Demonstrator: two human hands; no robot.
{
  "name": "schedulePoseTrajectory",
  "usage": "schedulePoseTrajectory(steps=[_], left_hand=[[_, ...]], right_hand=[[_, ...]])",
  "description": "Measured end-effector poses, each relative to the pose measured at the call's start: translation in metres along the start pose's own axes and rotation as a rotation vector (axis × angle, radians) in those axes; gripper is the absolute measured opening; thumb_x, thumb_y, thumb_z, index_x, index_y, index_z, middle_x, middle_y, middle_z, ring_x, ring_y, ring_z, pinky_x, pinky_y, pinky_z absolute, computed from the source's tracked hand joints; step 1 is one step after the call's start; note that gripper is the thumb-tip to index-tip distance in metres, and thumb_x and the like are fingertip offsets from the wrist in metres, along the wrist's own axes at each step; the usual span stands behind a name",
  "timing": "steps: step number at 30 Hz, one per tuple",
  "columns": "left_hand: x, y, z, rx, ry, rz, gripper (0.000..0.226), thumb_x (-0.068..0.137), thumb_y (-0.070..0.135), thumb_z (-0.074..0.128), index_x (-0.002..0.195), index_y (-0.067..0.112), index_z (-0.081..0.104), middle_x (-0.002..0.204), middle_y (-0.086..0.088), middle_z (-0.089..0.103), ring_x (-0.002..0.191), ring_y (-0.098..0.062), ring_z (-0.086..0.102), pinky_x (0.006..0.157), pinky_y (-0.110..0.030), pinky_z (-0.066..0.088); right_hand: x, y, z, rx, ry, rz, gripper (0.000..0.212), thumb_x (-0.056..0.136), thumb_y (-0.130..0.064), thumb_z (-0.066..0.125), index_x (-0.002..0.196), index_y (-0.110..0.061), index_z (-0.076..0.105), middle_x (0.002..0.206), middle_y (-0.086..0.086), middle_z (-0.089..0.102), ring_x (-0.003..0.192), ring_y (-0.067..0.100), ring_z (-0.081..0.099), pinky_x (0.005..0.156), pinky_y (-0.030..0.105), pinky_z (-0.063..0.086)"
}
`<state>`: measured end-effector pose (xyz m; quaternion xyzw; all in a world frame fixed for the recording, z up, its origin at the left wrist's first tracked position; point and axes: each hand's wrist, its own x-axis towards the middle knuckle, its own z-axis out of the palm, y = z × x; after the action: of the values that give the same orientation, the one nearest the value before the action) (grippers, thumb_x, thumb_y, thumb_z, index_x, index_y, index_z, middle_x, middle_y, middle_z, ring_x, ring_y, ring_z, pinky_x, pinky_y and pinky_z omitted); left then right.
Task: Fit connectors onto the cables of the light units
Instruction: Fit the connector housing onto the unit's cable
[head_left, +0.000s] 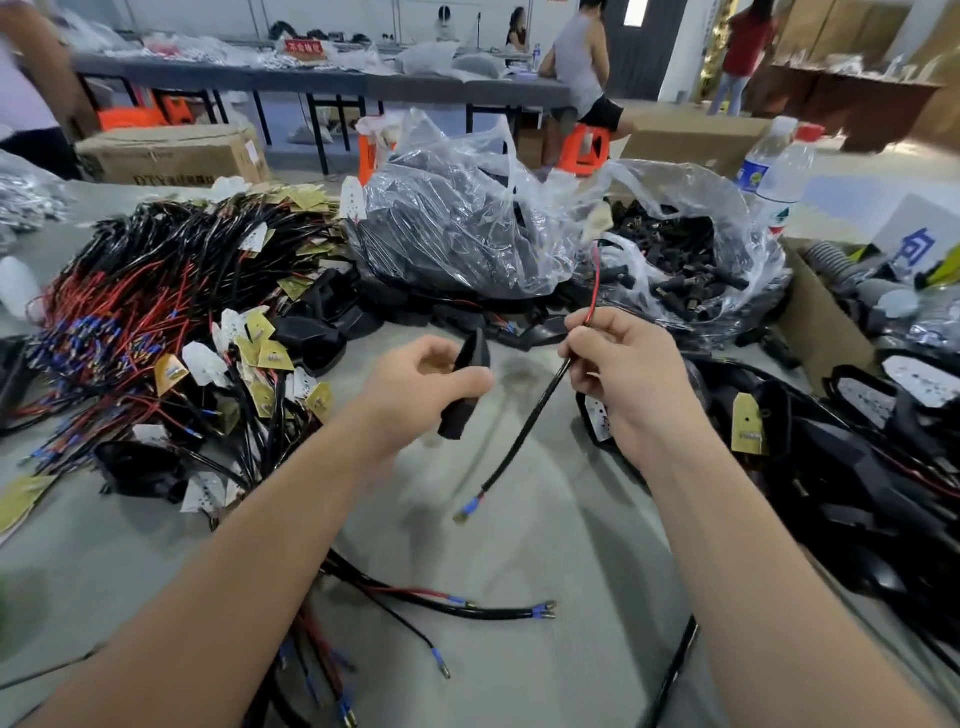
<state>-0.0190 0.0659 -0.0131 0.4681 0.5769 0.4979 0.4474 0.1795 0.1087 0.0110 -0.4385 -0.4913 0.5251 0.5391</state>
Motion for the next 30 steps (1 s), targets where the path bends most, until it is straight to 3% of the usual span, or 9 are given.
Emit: schedulePoseTrajectory(steps=[2, 5, 9, 12, 17, 22, 25, 27, 30], left_hand=[[-0.012, -0.007, 0.002, -0.168, -0.065, -0.073, 0.035, 0.079, 0.023, 0.083, 0.103, 0.011, 0.06, 0.083, -0.005, 0.073, 0.057, -0.015, 0.063, 0.049, -0.026, 0.053], [-0.019, -0.03, 0.005, -0.032, 0.059, -0.078, 0.035, 0.08, 0.032, 0.083, 0.103, 0.021, 0.06, 0.085, -0.012, 0.072, 0.041, -0.013, 0.048, 0.04, -0.022, 0.039], [-0.018, -0.04, 0.005, 0.11, 0.178, -0.029, 0.03, 0.07, 0.06, 0.069, 0.091, 0.039, 0.067, 0.079, -0.002, 0.07, 0.055, -0.016, 0.054, 0.06, -0.035, 0.047], [-0.02, -0.037, 0.001, 0.048, 0.221, -0.056, 0.042, 0.07, 0.071, 0.055, 0.083, 0.036, 0.072, 0.071, 0.004, 0.069, 0.05, -0.013, 0.058, 0.058, -0.034, 0.05], [-0.025, -0.041, 0.001, 0.219, 0.308, 0.055, 0.019, 0.077, 0.056, 0.061, 0.084, 0.044, 0.073, 0.069, 0.02, 0.069, 0.059, 0.003, 0.062, 0.046, -0.011, 0.042], [-0.024, -0.043, 0.01, 0.138, 0.115, 0.021, 0.015, 0.092, 0.034, 0.067, 0.08, 0.037, 0.077, 0.06, 0.01, 0.065, 0.048, -0.007, 0.056, 0.046, -0.02, 0.043], [-0.025, -0.041, 0.014, 0.024, 0.081, -0.009, 0.018, 0.097, 0.023, 0.065, 0.086, 0.028, 0.078, 0.069, -0.013, 0.067, 0.046, -0.016, 0.054, 0.043, -0.021, 0.041], [-0.026, -0.038, 0.016, -0.042, 0.115, -0.033, 0.014, 0.097, 0.023, 0.066, 0.092, 0.029, 0.078, 0.083, -0.025, 0.07, 0.045, -0.018, 0.053, 0.04, -0.023, 0.04], [-0.025, -0.037, 0.019, -0.073, 0.212, -0.036, 0.015, 0.094, 0.027, 0.07, 0.088, 0.04, 0.076, 0.084, -0.018, 0.074, 0.05, -0.014, 0.059, 0.043, -0.022, 0.044]], right_hand=[[-0.003, 0.008, 0.0, 0.032, 0.058, -0.032, 0.024, 0.095, 0.007, 0.054, 0.089, -0.014, 0.065, 0.064, 0.002, 0.065, 0.048, 0.011, 0.049, 0.049, 0.02, 0.039], [-0.01, 0.02, -0.003, 0.052, 0.137, -0.108, 0.021, 0.095, 0.004, 0.054, 0.089, -0.014, 0.064, 0.068, 0.006, 0.064, 0.049, 0.013, 0.05, 0.047, 0.022, 0.04], [-0.015, 0.03, -0.001, -0.018, 0.149, -0.169, 0.018, 0.095, -0.006, 0.053, 0.085, -0.019, 0.061, 0.07, 0.01, 0.065, 0.05, 0.016, 0.051, 0.045, 0.026, 0.04], [-0.017, 0.029, 0.0, -0.062, 0.151, -0.216, 0.015, 0.095, -0.012, 0.052, 0.086, -0.021, 0.059, 0.07, 0.008, 0.067, 0.049, 0.016, 0.053, 0.043, 0.026, 0.042], [-0.017, 0.027, -0.003, -0.035, 0.173, -0.25, 0.015, 0.092, -0.017, 0.052, 0.084, -0.026, 0.061, 0.074, 0.013, 0.068, 0.049, 0.019, 0.054, 0.044, 0.029, 0.042], [-0.017, 0.03, -0.001, 0.054, 0.209, -0.217, 0.012, 0.094, -0.013, 0.054, 0.087, -0.019, 0.061, 0.073, 0.015, 0.064, 0.049, 0.02, 0.055, 0.046, 0.028, 0.044], [-0.018, 0.027, 0.001, 0.168, 0.21, -0.182, 0.012, 0.096, -0.003, 0.057, 0.091, -0.013, 0.06, 0.072, 0.012, 0.063, 0.049, 0.018, 0.054, 0.047, 0.028, 0.045], [-0.022, 0.026, 0.005, 0.25, 0.147, -0.12, 0.014, 0.093, 0.004, 0.062, 0.095, -0.01, 0.061, 0.074, 0.012, 0.064, 0.05, 0.015, 0.055, 0.049, 0.024, 0.047], [-0.029, 0.029, 0.015, 0.253, -0.072, 0.004, 0.021, 0.091, 0.011, 0.06, 0.097, -0.008, 0.064, 0.075, 0.011, 0.066, 0.055, 0.015, 0.055, 0.055, 0.023, 0.05]])
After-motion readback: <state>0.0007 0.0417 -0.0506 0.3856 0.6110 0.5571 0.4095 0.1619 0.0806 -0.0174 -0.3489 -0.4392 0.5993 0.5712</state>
